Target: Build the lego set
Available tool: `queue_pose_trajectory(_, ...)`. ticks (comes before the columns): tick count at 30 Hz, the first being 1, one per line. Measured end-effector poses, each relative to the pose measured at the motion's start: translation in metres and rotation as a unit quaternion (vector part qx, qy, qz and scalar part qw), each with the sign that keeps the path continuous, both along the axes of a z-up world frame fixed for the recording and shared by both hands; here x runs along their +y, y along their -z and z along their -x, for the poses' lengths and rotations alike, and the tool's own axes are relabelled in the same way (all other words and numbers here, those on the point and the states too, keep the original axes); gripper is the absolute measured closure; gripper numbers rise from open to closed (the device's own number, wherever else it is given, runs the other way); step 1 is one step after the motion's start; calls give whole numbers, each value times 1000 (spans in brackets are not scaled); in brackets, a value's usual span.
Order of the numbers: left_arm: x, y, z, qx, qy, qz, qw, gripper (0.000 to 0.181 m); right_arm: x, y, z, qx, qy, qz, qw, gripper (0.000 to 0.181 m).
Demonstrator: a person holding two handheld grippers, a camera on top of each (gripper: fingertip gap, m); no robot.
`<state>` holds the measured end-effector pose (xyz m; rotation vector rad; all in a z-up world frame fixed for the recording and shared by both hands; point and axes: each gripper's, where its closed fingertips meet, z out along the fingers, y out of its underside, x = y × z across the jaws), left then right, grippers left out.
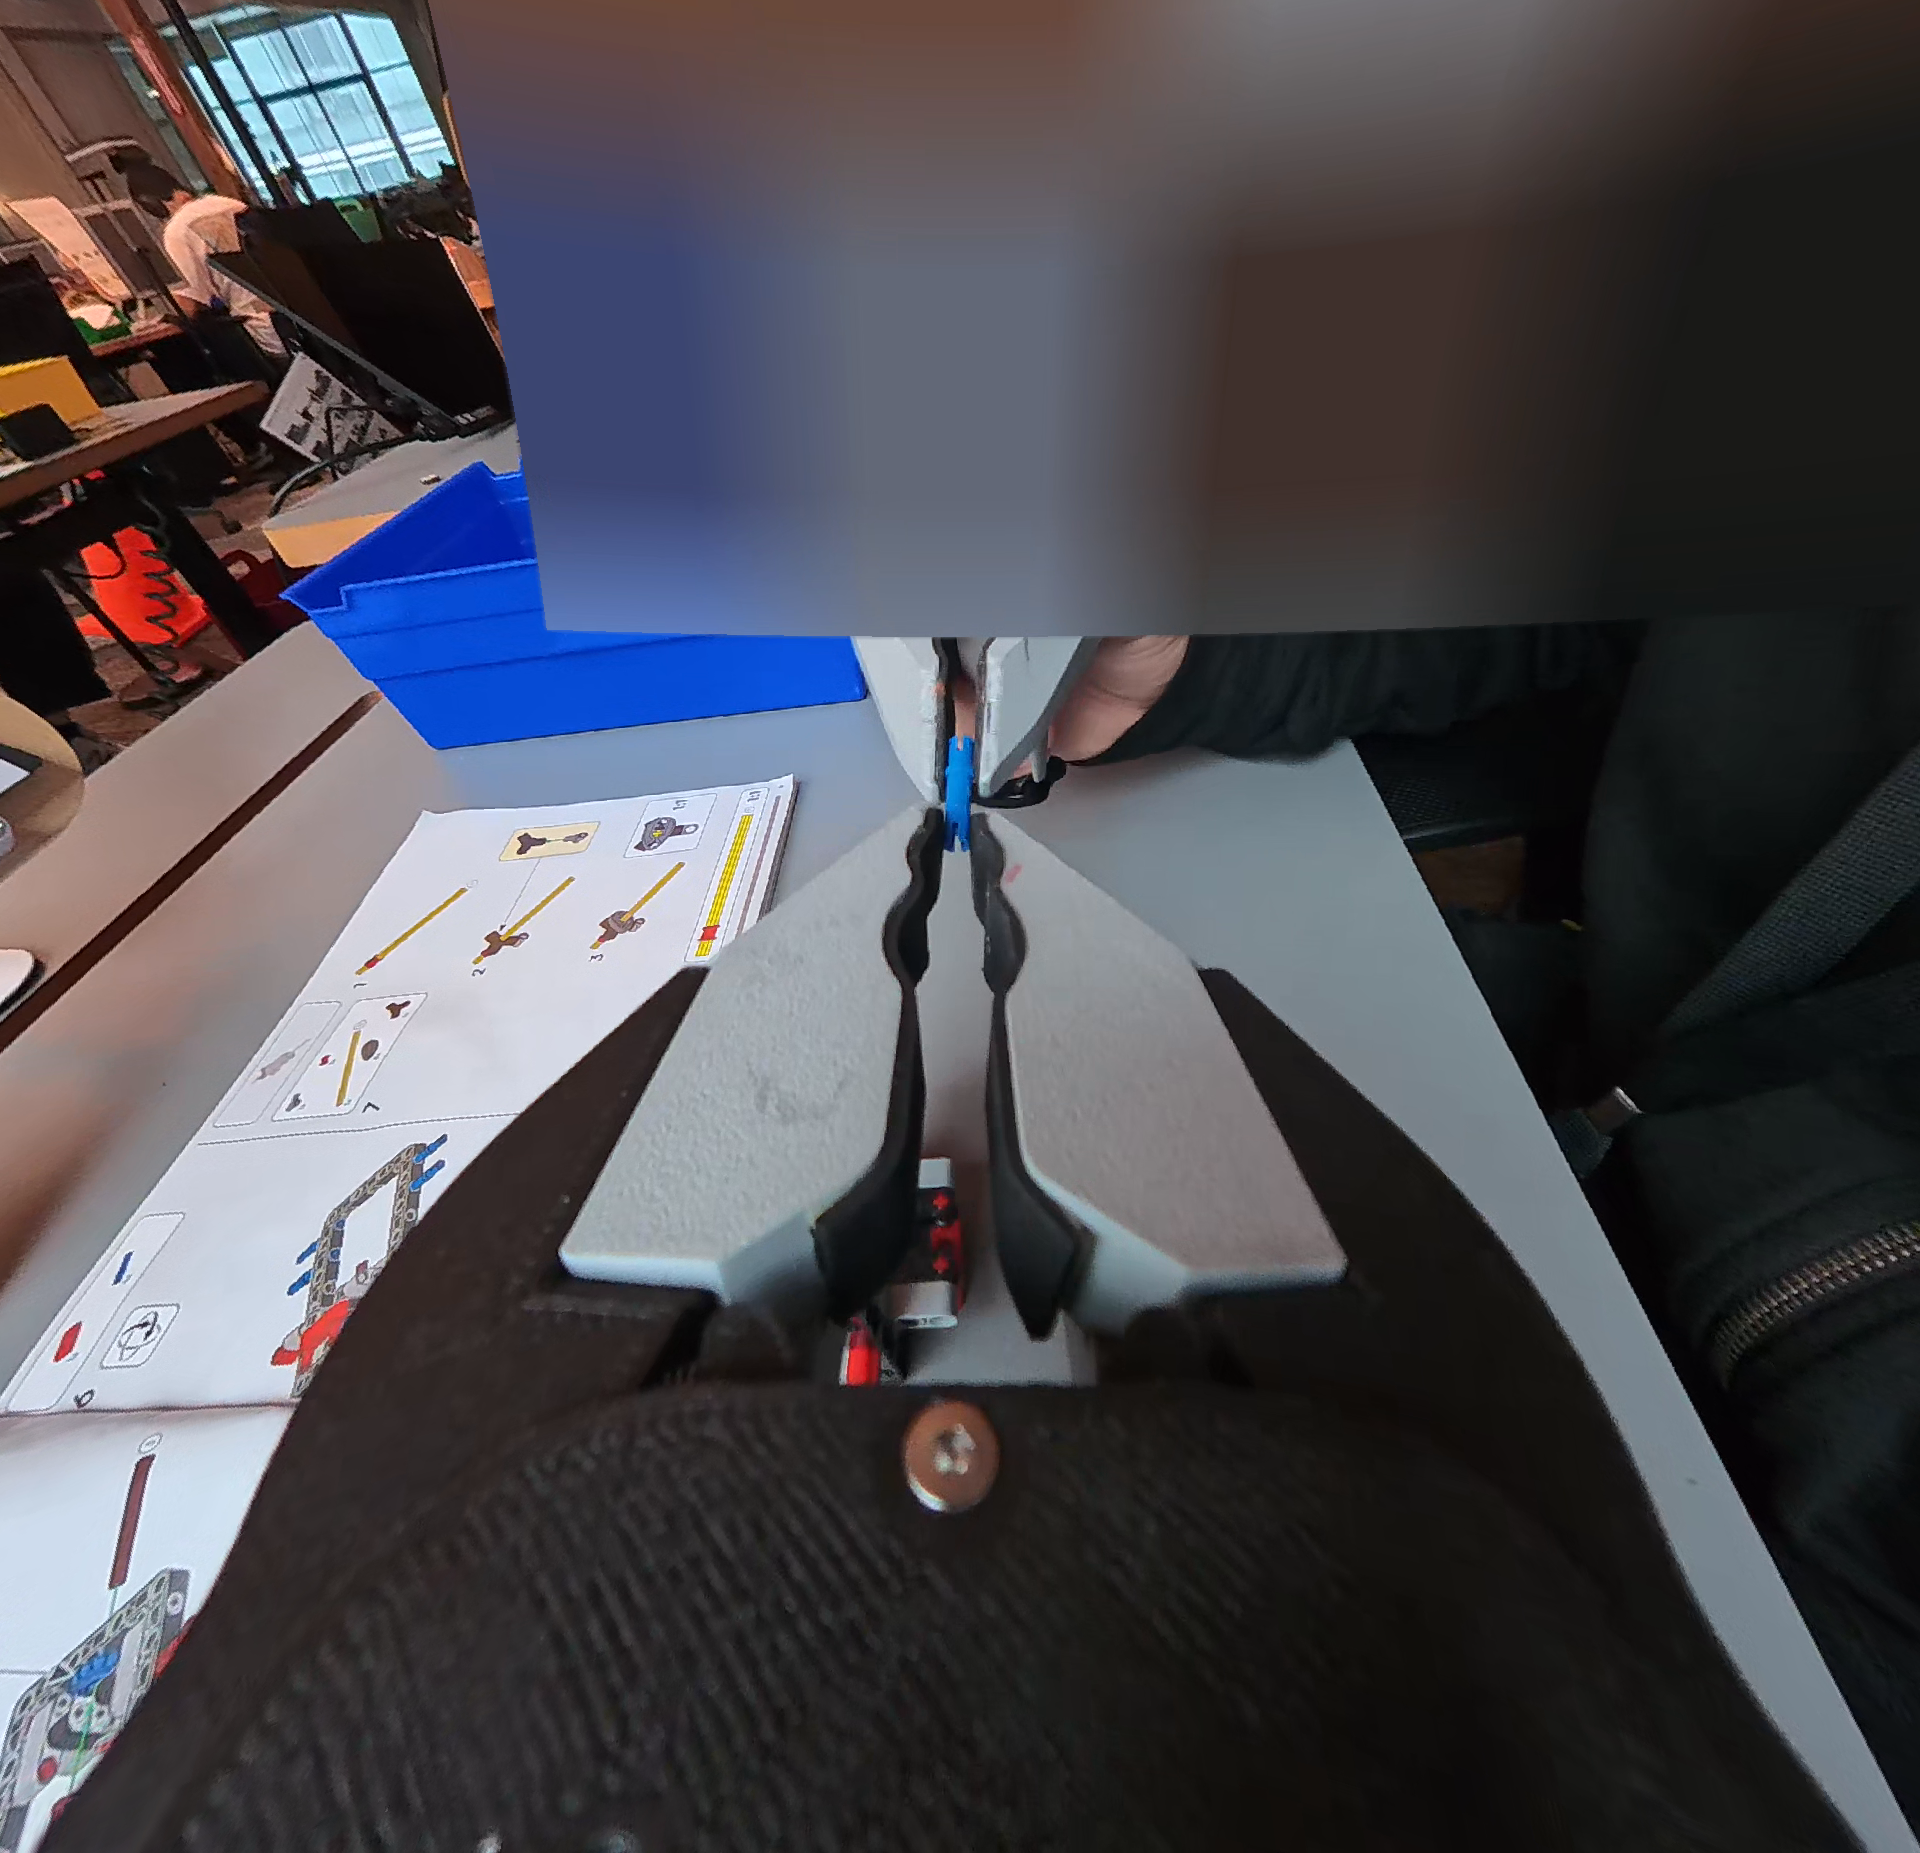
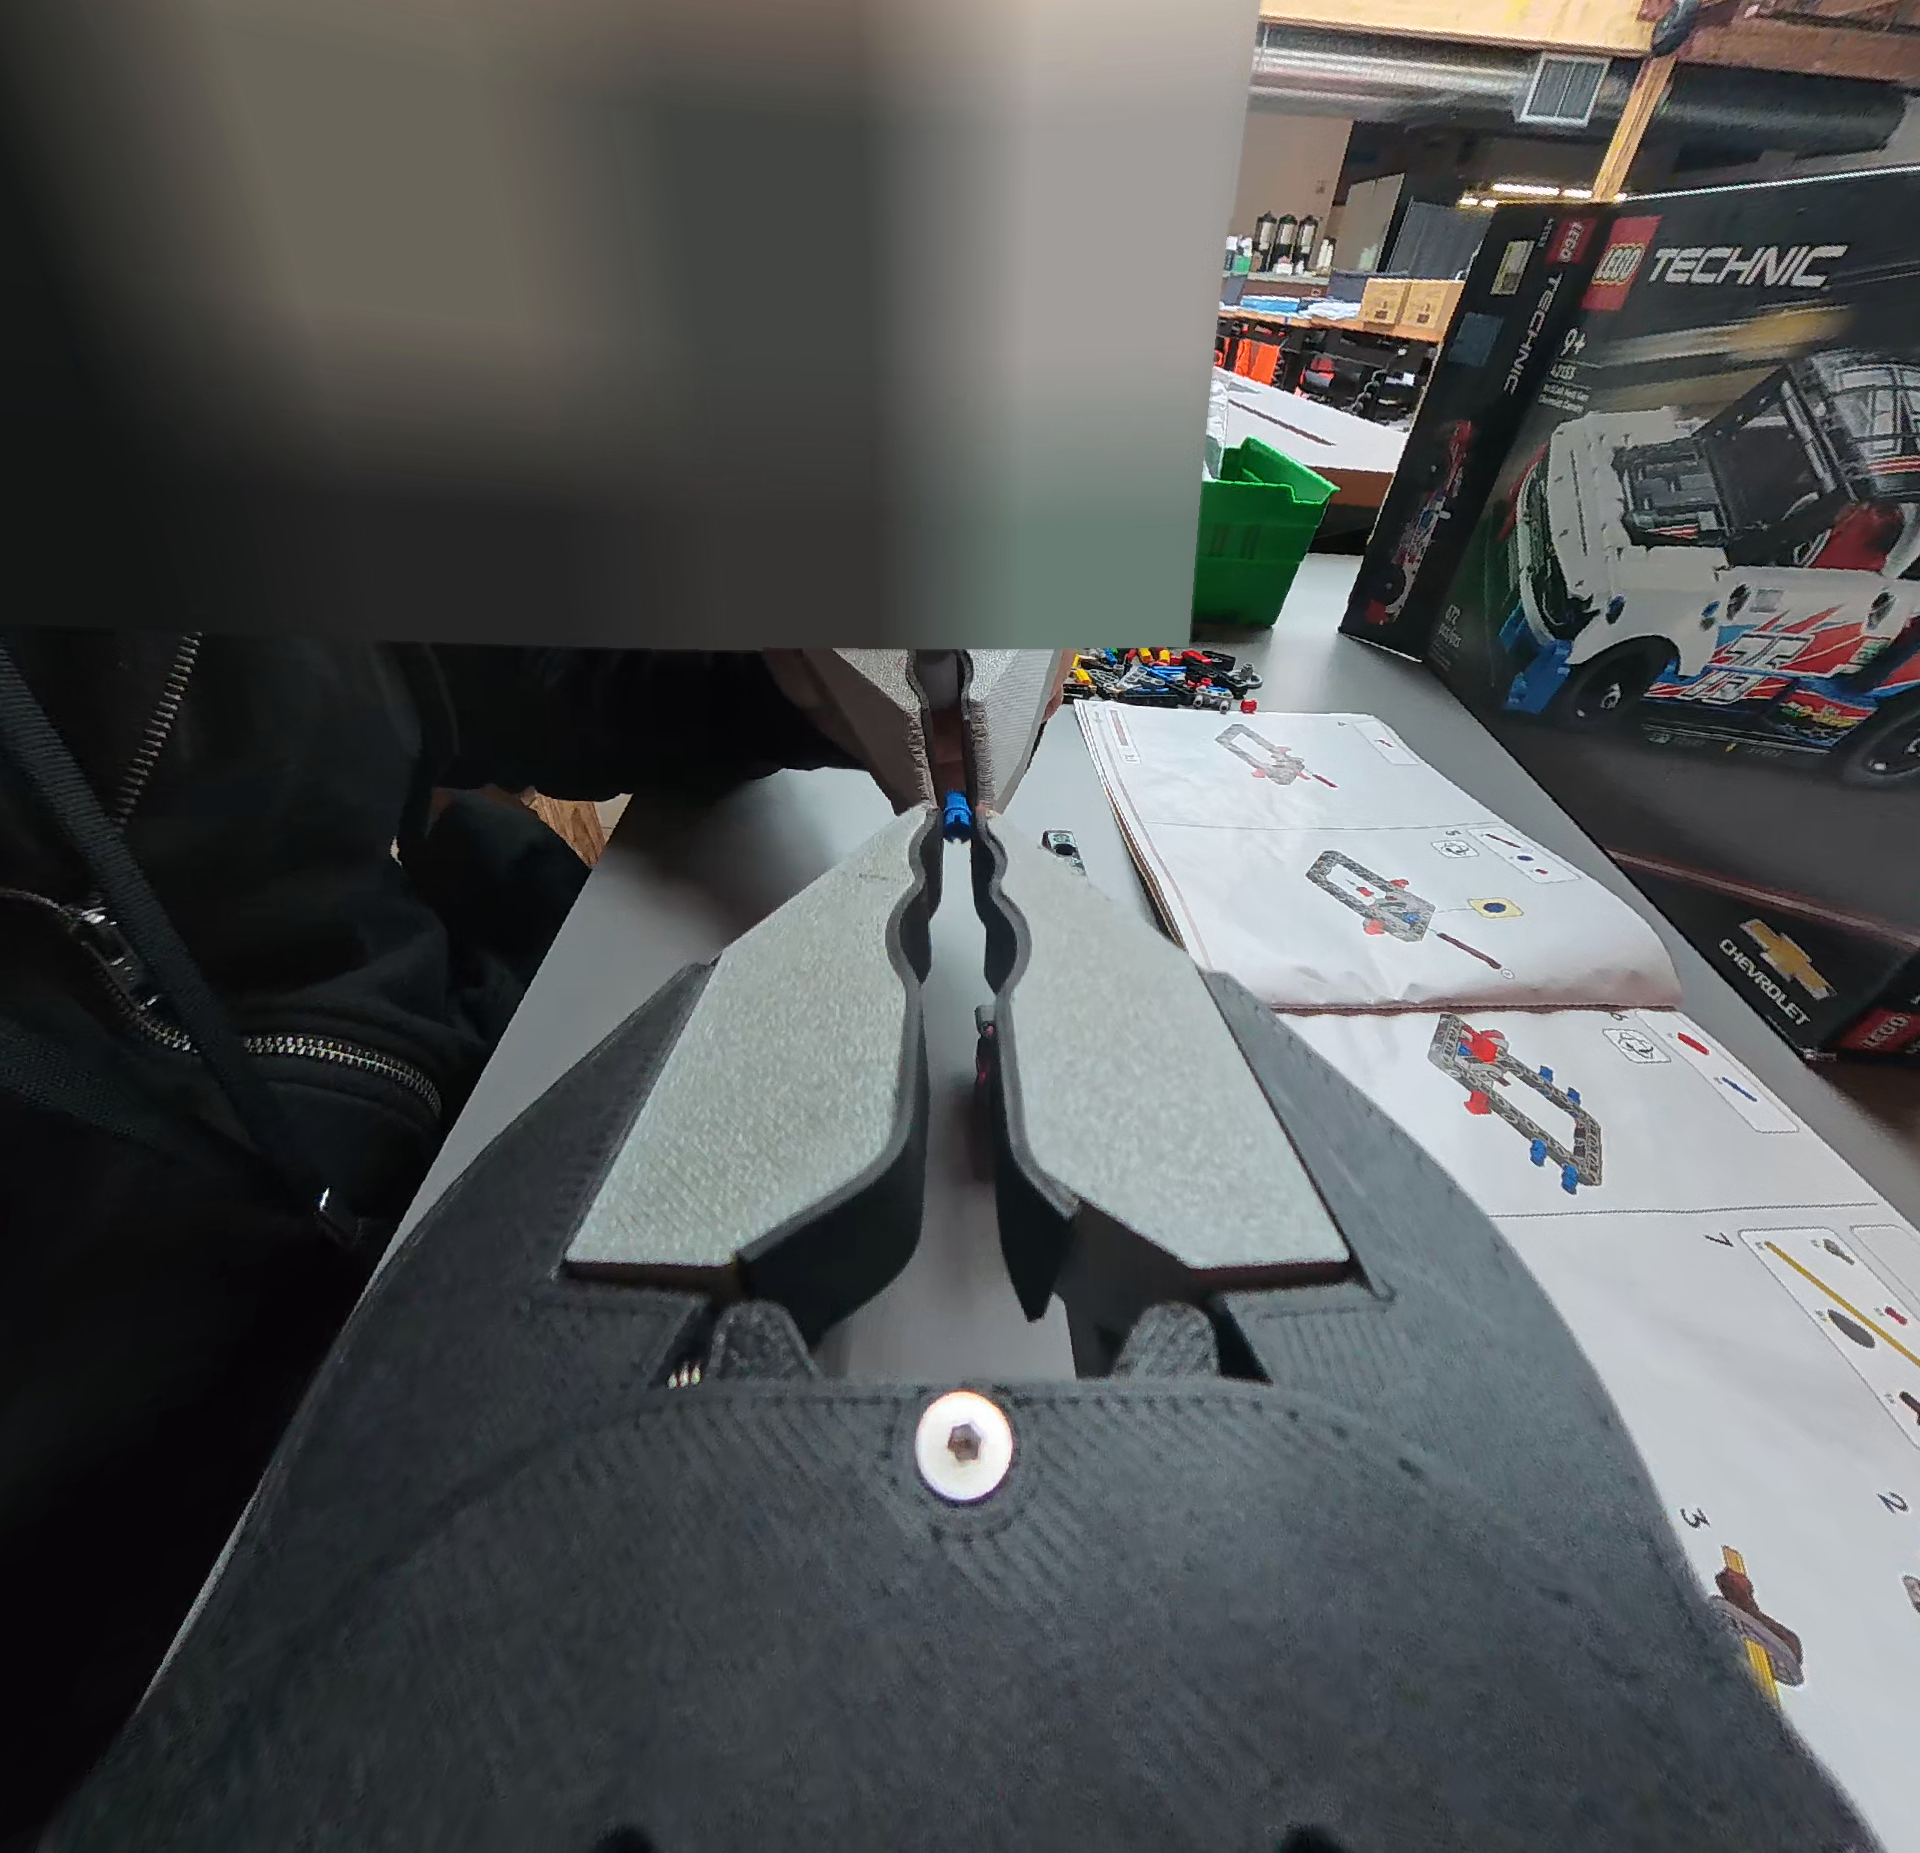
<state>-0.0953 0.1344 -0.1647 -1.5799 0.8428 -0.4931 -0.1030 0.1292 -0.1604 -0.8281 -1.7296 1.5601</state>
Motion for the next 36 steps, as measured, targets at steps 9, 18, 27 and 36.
queue_pose_trajectory(9, 1, 2, 1, 4, -2, 2, 1000, 179, 0, 1, 0, -2, 1, -4, 1000, 177)
queue_pose_trajectory(18, 0, 3, 0, 6, -1, 5, 1000, 179, 0, 2, 1, -3, 3, -5, 1000, 179)
queue_pose_trajectory(27, 1, 3, 0, 7, -1, 5, 1000, 179, 0, 1, 0, -3, 3, -6, 1000, 179)
queue_pose_trajectory(36, 4, 8, 3, 20, -13, 11, 1000, 179, 4, 7, 3, -18, 11, -9, 1000, 179)
